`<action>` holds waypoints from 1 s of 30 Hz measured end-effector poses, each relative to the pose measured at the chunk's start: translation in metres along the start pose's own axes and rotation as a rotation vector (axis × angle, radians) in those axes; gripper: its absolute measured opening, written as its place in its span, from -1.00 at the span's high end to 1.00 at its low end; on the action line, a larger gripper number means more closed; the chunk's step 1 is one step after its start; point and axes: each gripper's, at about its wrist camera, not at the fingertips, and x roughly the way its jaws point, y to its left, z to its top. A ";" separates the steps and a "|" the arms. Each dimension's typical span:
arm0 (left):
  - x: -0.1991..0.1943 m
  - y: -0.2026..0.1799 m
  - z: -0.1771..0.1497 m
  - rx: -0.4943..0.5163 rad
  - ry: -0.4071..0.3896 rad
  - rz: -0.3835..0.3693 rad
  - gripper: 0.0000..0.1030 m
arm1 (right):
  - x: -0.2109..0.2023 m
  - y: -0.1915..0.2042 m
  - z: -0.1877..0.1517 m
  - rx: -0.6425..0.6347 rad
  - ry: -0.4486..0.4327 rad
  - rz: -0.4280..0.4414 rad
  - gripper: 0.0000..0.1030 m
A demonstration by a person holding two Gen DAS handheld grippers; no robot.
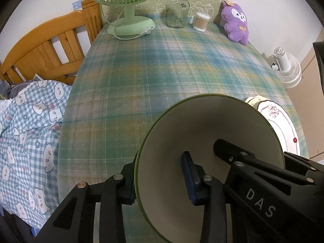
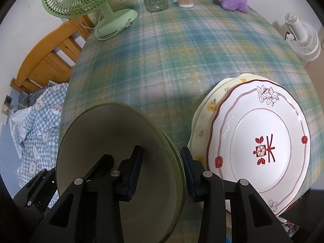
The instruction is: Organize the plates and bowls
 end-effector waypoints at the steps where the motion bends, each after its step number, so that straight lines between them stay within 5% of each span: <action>1: 0.000 0.000 0.000 -0.004 0.001 0.000 0.32 | 0.000 0.000 0.000 -0.002 0.001 0.000 0.19; 30: -0.055 0.007 0.007 -0.024 -0.078 0.003 0.34 | -0.058 0.020 -0.003 -0.008 -0.083 -0.015 0.19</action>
